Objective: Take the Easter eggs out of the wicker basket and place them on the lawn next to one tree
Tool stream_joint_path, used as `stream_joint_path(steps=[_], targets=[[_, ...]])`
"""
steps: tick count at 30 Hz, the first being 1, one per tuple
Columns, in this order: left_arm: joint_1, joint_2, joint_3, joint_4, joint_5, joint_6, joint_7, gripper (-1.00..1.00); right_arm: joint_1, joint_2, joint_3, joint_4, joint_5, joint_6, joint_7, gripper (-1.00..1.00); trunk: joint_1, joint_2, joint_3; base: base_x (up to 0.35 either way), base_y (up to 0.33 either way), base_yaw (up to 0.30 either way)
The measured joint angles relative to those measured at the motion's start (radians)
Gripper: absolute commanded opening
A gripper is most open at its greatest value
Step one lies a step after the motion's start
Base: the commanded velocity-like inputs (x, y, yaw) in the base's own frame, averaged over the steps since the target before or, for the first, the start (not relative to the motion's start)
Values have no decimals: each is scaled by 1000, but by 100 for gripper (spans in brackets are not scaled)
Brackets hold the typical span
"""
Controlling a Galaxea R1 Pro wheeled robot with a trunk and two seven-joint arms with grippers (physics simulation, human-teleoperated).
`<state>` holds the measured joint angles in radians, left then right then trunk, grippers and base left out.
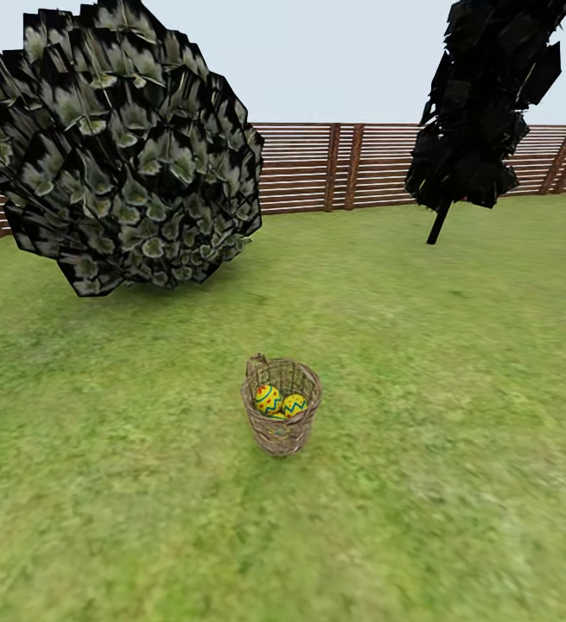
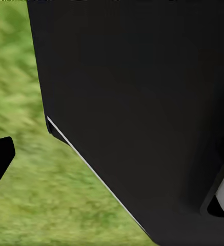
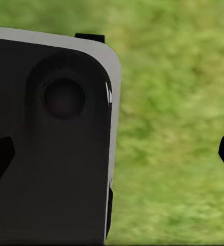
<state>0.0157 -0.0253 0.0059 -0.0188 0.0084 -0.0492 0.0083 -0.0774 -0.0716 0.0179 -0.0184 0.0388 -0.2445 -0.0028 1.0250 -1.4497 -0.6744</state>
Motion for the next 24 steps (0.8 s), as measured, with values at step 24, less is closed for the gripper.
stream_joint_path(steps=[24], targets=[[-7,46,-1,-114,0,10,-2,100,0,-6,2,-50,4,1,-4,100,0,0,0,37,0,0]])
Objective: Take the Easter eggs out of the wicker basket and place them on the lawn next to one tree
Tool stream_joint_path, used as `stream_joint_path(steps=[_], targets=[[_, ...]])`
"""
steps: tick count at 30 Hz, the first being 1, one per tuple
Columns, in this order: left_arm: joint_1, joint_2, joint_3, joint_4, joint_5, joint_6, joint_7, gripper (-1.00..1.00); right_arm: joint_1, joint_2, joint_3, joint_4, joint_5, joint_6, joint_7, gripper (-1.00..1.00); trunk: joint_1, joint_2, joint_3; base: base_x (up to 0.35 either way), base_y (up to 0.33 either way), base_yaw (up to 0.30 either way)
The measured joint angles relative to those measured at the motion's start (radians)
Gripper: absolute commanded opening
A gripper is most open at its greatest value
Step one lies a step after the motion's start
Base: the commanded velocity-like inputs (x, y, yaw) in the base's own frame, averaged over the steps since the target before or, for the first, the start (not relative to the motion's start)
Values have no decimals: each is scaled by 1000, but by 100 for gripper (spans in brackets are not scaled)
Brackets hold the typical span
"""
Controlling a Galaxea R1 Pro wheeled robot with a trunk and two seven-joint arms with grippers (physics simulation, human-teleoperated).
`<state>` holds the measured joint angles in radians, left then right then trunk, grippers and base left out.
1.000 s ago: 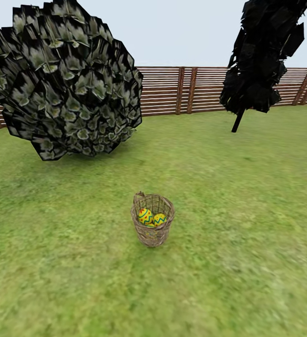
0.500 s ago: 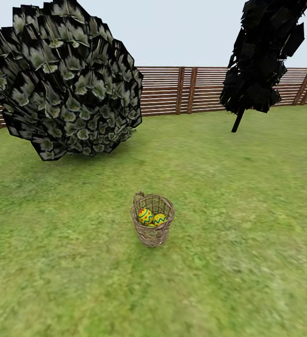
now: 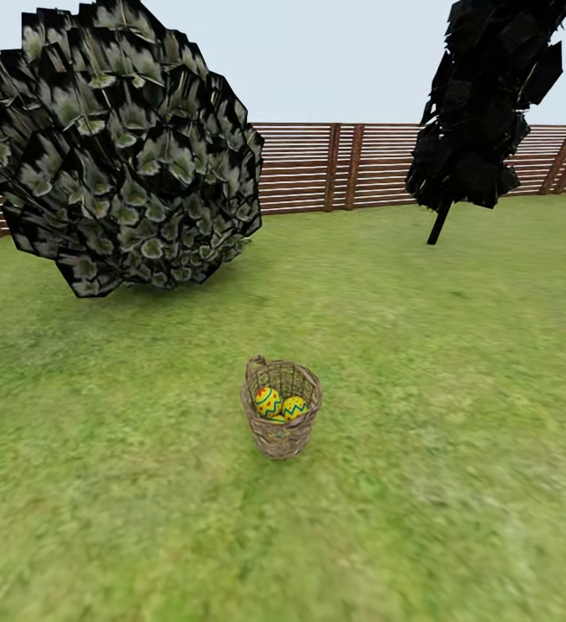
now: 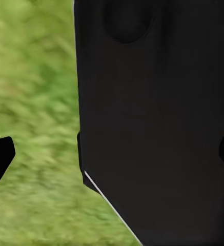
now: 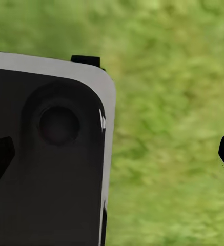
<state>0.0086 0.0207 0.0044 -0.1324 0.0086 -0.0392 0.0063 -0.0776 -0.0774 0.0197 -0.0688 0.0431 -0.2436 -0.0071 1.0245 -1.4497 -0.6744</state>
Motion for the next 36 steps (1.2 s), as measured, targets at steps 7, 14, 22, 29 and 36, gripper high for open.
stream_joint_path(steps=[7,14,22,29,36], targets=[[0,-15,0,-6,0,3,1,100,0,-5,0,-2,0,0,1,100,0,0,0,321,0,0],[-76,26,0,-75,-11,57,7,100,0,-7,-1,-154,0,7,3,100,0,0,0,247,0,0],[-199,51,-1,-256,-6,83,4,100,0,-14,-11,-453,-4,21,2,100,0,0,0,89,0,0],[-212,14,-2,-521,-8,190,6,100,-1,-12,-26,-705,-14,227,0,100,0,0,0,255,0,0],[-213,-42,-6,-1013,-5,233,7,100,-5,-5,-126,-1041,-14,405,1,100,0,0,0,18,0,0]])
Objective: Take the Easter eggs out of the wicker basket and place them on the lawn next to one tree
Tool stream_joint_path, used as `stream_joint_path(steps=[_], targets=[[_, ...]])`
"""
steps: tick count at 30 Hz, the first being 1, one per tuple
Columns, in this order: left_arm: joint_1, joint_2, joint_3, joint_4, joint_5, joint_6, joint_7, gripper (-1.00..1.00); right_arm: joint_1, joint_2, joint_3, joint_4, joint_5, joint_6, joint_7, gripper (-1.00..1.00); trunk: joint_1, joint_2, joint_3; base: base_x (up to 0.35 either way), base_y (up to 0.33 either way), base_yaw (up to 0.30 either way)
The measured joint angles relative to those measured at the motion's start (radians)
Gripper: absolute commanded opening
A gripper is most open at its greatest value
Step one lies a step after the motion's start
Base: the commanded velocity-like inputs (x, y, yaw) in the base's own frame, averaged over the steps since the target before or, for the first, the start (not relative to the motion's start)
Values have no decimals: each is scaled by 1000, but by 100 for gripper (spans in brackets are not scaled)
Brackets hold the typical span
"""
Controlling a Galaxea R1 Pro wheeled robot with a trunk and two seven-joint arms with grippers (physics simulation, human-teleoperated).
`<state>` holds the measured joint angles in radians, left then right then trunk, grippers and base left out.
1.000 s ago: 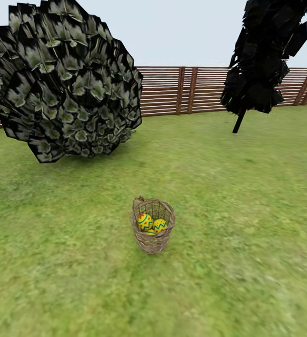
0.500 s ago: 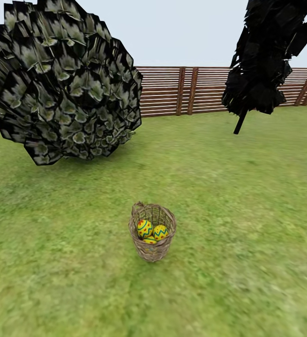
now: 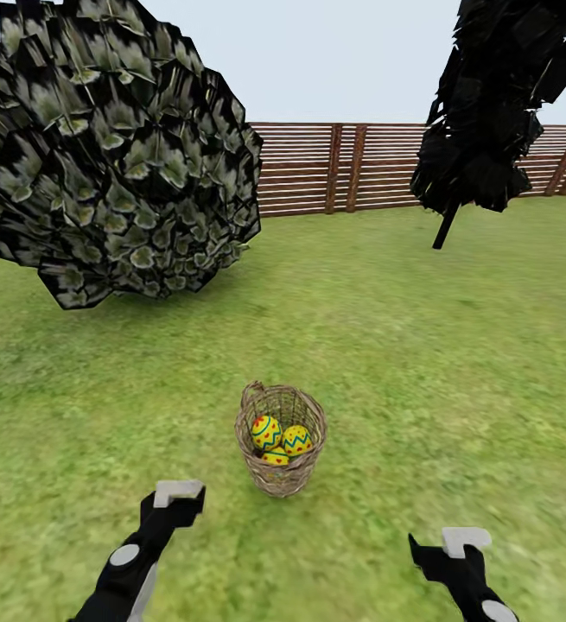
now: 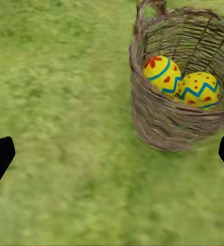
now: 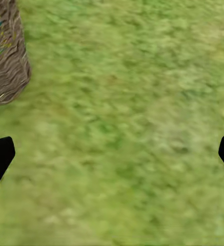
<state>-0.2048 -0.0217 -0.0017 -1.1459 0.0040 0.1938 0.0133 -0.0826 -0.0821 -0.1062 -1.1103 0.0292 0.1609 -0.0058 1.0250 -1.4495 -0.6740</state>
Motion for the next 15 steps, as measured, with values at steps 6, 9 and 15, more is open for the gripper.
stream_joint_path(steps=[6,9,15], targets=[[-59,-8,2,-223,16,118,1,100,0,5,-1,-136,0,-1,-2,100,0,0,0,0,0,-4],[-66,-24,1,-246,30,149,-2,100,0,4,0,-146,0,-7,-1,100,0,0,1,0,0,-136],[-67,-20,-9,-268,30,152,-8,100,0,2,-1,-147,-2,-11,1,100,0,0,4,0,0,-248]])
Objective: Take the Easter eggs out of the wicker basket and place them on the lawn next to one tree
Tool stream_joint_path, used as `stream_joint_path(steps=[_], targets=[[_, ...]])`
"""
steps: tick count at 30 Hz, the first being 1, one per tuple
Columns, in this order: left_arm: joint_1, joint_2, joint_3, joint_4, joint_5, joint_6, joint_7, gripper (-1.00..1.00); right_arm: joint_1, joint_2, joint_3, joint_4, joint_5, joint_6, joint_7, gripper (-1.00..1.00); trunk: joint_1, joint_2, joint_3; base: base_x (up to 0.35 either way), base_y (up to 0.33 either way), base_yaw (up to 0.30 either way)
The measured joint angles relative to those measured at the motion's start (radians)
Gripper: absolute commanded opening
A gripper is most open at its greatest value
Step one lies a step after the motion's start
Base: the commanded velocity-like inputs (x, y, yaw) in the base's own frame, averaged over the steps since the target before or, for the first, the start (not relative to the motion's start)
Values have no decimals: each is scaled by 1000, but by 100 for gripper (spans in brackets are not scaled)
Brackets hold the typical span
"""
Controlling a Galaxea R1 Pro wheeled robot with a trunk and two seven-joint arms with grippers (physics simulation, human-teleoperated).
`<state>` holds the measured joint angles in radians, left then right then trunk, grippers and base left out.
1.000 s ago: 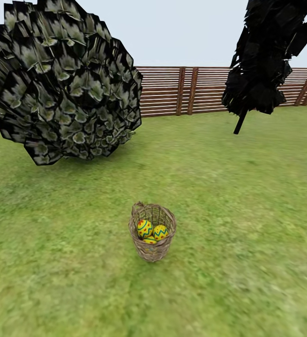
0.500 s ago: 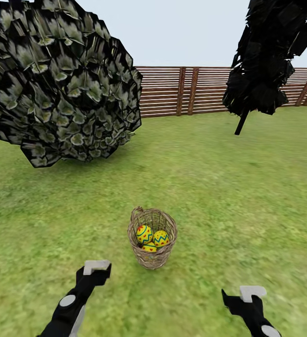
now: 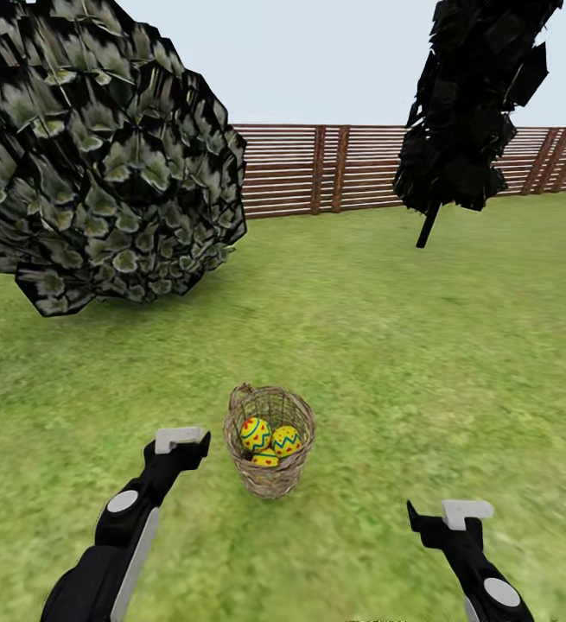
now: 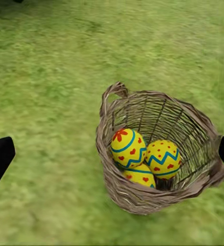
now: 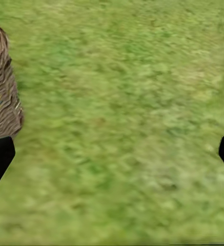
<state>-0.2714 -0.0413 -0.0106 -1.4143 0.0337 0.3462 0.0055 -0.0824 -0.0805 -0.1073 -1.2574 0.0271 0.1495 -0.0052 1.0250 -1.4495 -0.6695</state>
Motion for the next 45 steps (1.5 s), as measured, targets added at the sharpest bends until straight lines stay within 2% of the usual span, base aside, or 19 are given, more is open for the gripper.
stream_joint_path(steps=[1,3,7,18,25,45], targets=[[0,0,-43,1,-1,1,3,100,0,1,1,1,-1,0,2,100,0,0,1,0,0,-265],[0,2,-71,3,-4,1,7,100,0,-2,0,0,-1,0,4,100,0,0,2,-28,0,-266],[0,2,-87,2,-3,1,4,100,0,-1,0,1,-3,-1,5,100,0,0,5,-202,0,-267],[0,3,-89,6,3,3,0,100,0,-4,-1,1,-3,-1,7,100,1,0,13,-324,6,-267],[0,3,-91,7,3,2,0,100,0,-4,-2,1,-4,-1,7,100,0,0,18,-262,178,-267],[0,-3,-90,10,-1,3,6,100,0,-2,-2,2,-4,-1,7,100,0,0,34,-17,305,-267]])
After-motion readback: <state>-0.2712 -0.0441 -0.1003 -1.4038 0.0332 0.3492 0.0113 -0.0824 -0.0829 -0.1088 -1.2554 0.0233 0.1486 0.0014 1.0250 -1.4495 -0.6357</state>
